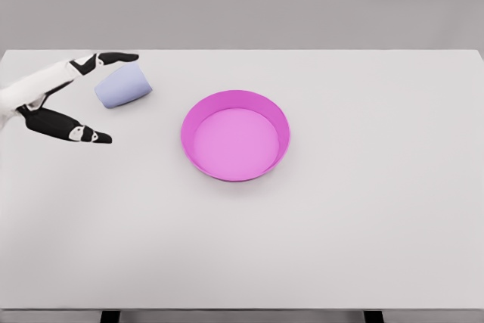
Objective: Flip the cup with left arm and place it on the plate
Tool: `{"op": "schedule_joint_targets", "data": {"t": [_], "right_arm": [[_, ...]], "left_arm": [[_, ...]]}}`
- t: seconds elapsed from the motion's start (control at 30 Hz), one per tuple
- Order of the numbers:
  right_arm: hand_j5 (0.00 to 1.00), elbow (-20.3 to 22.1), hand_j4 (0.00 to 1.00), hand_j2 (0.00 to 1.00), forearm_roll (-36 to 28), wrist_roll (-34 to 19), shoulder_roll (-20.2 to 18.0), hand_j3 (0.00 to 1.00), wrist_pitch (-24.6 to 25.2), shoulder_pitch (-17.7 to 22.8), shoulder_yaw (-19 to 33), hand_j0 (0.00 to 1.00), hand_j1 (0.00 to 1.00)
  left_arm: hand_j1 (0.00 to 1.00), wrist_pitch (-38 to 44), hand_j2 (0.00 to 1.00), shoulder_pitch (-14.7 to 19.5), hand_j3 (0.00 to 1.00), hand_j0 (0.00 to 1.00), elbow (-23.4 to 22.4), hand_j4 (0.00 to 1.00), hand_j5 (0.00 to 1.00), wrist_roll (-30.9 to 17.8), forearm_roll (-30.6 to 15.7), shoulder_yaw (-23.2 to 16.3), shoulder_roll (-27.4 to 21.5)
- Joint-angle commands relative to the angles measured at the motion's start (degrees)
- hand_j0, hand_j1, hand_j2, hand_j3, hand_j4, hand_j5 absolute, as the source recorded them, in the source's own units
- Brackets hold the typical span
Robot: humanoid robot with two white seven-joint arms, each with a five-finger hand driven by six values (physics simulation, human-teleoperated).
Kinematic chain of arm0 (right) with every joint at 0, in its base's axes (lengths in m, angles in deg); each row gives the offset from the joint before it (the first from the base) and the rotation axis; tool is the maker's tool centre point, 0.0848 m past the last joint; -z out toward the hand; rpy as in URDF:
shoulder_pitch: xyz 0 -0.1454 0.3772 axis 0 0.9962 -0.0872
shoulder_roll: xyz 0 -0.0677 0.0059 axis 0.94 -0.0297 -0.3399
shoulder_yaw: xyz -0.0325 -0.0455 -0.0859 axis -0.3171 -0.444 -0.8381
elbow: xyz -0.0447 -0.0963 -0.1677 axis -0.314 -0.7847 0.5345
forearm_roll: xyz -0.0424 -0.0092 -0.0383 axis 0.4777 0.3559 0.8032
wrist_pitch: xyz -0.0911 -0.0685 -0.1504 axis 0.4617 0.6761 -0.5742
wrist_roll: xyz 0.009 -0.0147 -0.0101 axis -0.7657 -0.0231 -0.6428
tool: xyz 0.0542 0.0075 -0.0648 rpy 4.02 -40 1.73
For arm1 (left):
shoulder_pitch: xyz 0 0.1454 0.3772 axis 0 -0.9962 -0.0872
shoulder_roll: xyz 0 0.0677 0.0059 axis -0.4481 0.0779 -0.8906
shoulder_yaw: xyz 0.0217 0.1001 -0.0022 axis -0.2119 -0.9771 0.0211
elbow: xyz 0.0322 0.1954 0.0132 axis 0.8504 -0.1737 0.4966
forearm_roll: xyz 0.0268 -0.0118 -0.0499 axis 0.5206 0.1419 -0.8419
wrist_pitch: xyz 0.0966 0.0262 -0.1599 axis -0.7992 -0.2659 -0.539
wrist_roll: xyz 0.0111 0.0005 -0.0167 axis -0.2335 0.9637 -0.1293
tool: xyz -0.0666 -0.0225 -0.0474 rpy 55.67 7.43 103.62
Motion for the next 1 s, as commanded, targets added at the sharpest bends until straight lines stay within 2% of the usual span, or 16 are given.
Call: {"op": "schedule_joint_targets", "data": {"t": [0.0, 0.07, 0.13, 0.17, 0.2, 0.37, 0.57, 0.67, 0.8, 0.87, 0.97], "right_arm": [[1.0, 0.16, 1.0, 1.0, 0.02, -0.2, 0.0, 1.0, 0.01, 0.0, -0.15, 1.0, 1.0], [1.0, -0.37, 1.0, 1.0, 0.02, -0.02, 0.0, 1.0, 0.01, 0.0, -0.07, 1.0, 1.0], [1.0, -0.28, 1.0, 1.0, 0.02, -0.02, 0.0, 1.0, 0.01, 0.0, -0.15, 1.0, 1.0], [1.0, -0.28, 1.0, 1.0, 0.02, -0.02, 0.0, 1.0, 0.01, 0.0, -0.15, 1.0, 1.0], [1.0, -0.28, 1.0, 1.0, 0.02, -0.02, 0.0, 1.0, 0.01, 0.0, -0.15, 1.0, 1.0], [1.0, -0.28, 1.0, 1.0, 0.02, -0.02, 0.0, 1.0, 0.01, 0.0, -0.07, 1.0, 1.0], [1.0, -0.36, 1.0, 1.0, 0.02, -0.02, 0.0, 1.0, 0.01, 0.0, -0.15, 1.0, 1.0], [1.0, -0.28, 1.0, 1.0, 0.02, -0.02, 0.0, 1.0, 0.01, 0.0, -0.15, 1.0, 1.0], [1.0, -0.28, 1.0, 1.0, 0.02, -0.02, 0.0, 1.0, 0.01, 0.0, -0.15, 1.0, 1.0], [1.0, -0.28, 1.0, 1.0, 0.02, -0.02, 0.0, 1.0, 0.01, 0.0, -0.15, 1.0, 1.0], [1.0, -0.28, 1.0, 1.0, 0.02, -0.02, 0.0, 1.0, 0.01, 0.0, -0.15, 1.0, 1.0]], "left_arm": [[1.0, 0.08, 1.0, 0.0, 1.0, 1.0, -0.19, 1.0, 1.0, 0.02, -0.26, -0.43, 0.09], [1.0, 0.08, 1.0, 1.75, 1.0, 1.0, -1.59, 1.0, 1.0, 0.02, -0.08, -1.83, 2.64], [1.0, 0.08, 1.0, 10.36, 1.0, 1.0, -5.37, 1.0, 1.0, 0.02, -0.25, -10.44, 6.06], [1.0, 0.08, 1.0, 13.26, 1.0, 1.0, -6.34, 1.0, 1.0, 0.02, -0.61, -14.22, 7.47], [1.0, 0.08, 1.0, 14.76, 1.0, 1.0, -6.61, 1.0, 1.0, 0.02, -0.87, -16.86, 8.09], [1.0, 0.08, 1.0, 17.84, 1.0, 1.0, -11.61, 1.0, 1.0, 0.11, -0.69, -17.48, 10.46], [1.0, 0.08, 1.0, 18.37, 1.0, 1.0, -12.41, 1.0, 1.0, 1.16, -0.34, -17.22, 10.2], [1.0, 21.18, 1.0, 20.48, 1.0, 1.0, -11.88, 1.0, 1.0, 1.34, -0.78, -17.22, 9.32], [1.0, 37.18, 1.0, 21.53, 1.0, 1.0, -12.14, 1.0, 1.0, 0.9, -0.96, -17.83, 9.32], [1.0, 41.06, 1.0, 21.88, 1.0, 1.0, -12.32, 1.0, 1.0, 0.72, -1.22, -18.01, 9.5], [1.0, 41.06, 1.0, 23.29, 1.0, 1.0, -14.08, 1.0, 1.0, 0.37, -1.14, -18.1, 10.2]]}}
